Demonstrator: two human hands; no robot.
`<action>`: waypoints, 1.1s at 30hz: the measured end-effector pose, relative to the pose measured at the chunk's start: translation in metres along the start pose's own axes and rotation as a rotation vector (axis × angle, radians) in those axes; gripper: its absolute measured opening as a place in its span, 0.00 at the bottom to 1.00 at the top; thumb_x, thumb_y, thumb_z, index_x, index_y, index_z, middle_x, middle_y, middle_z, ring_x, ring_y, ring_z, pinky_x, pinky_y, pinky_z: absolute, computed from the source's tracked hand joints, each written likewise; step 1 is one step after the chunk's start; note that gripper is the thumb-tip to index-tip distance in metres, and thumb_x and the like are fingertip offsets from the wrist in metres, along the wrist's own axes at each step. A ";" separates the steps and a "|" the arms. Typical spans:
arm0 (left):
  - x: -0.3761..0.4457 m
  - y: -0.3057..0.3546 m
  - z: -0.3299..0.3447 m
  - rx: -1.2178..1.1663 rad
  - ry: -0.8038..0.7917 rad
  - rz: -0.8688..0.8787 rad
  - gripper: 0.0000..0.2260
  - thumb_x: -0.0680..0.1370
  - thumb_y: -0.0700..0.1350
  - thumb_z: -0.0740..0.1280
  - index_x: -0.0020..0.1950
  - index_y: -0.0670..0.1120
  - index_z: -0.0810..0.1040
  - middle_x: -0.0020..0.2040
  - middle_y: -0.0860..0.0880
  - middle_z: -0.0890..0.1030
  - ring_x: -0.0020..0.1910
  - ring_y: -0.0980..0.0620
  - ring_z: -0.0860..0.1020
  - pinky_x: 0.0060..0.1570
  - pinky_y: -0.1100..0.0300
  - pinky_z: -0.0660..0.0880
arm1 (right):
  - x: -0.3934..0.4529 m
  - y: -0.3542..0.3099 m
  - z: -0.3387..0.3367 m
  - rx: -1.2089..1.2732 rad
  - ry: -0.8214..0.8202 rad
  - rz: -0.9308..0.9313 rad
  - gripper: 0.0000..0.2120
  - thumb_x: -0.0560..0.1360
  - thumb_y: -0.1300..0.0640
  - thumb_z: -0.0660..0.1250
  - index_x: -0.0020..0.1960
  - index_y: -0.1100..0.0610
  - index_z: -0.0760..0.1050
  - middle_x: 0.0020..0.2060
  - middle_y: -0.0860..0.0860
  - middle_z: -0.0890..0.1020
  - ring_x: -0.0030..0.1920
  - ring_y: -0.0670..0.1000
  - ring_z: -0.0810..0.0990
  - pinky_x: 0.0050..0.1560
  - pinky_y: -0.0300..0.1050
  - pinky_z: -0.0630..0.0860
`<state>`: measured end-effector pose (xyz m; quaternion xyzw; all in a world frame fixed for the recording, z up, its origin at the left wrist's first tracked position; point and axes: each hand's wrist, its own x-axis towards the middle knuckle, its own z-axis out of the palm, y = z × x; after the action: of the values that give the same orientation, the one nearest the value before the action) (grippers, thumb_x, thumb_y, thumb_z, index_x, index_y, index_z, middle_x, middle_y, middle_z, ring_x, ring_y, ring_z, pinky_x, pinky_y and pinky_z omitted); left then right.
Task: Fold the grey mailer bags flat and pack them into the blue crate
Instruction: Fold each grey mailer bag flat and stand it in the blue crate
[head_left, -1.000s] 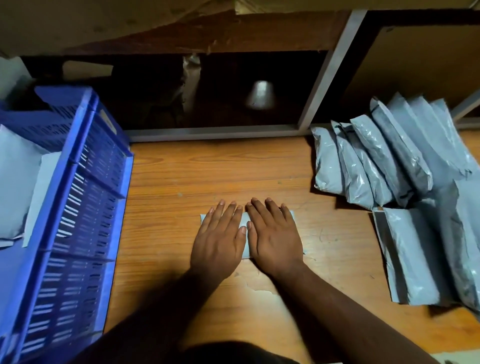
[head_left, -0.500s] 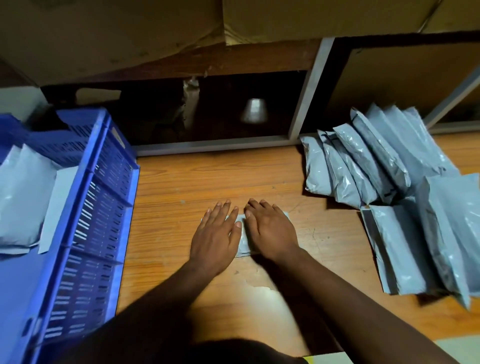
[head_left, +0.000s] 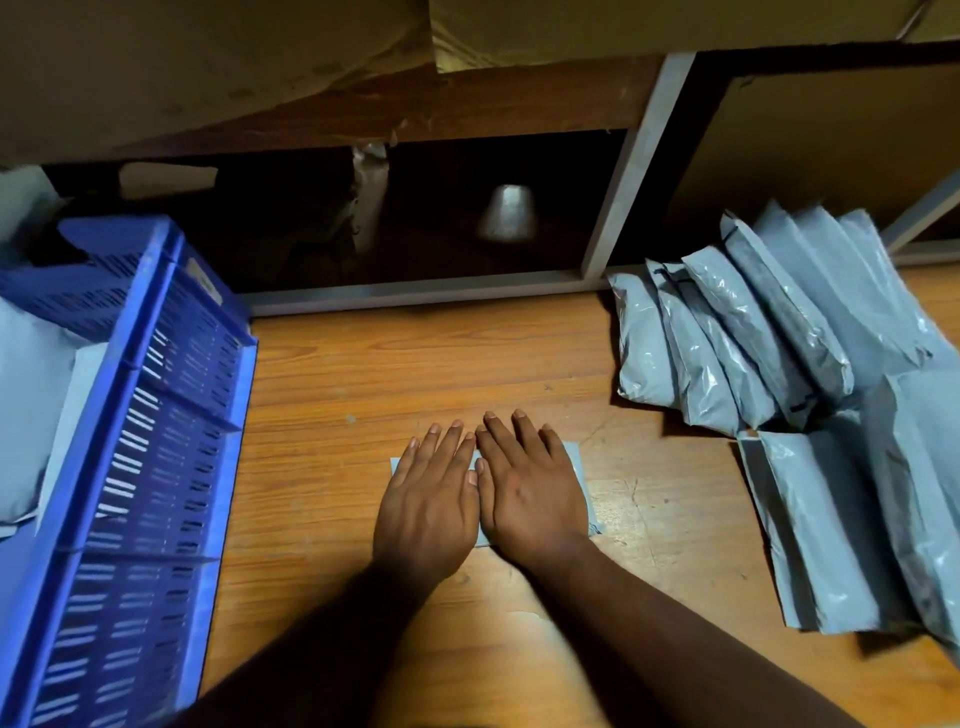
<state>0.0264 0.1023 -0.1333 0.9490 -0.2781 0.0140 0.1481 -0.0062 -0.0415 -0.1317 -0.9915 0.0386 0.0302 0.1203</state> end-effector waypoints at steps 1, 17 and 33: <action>0.001 -0.001 0.002 0.002 0.012 0.005 0.24 0.87 0.50 0.47 0.75 0.43 0.74 0.76 0.45 0.73 0.78 0.46 0.67 0.77 0.46 0.63 | 0.001 0.000 0.001 0.002 0.007 0.000 0.26 0.86 0.47 0.46 0.78 0.54 0.69 0.79 0.50 0.68 0.80 0.58 0.61 0.78 0.61 0.58; 0.008 -0.001 -0.008 -0.019 -0.132 0.005 0.36 0.82 0.64 0.32 0.83 0.49 0.57 0.83 0.51 0.58 0.82 0.55 0.51 0.81 0.52 0.47 | -0.008 0.029 -0.024 0.107 0.015 0.018 0.30 0.85 0.44 0.42 0.80 0.56 0.64 0.80 0.51 0.65 0.81 0.55 0.59 0.80 0.59 0.56; 0.003 -0.013 -0.008 -0.170 -0.119 -0.005 0.27 0.83 0.57 0.48 0.76 0.48 0.72 0.80 0.49 0.64 0.81 0.51 0.58 0.81 0.48 0.49 | -0.010 0.038 -0.027 0.224 -0.009 -0.010 0.30 0.84 0.42 0.48 0.82 0.53 0.61 0.81 0.51 0.61 0.81 0.56 0.57 0.80 0.58 0.54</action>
<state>0.0366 0.1139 -0.1287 0.9328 -0.2844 -0.0662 0.2112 -0.0182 -0.0843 -0.1134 -0.9719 0.0363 0.0297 0.2306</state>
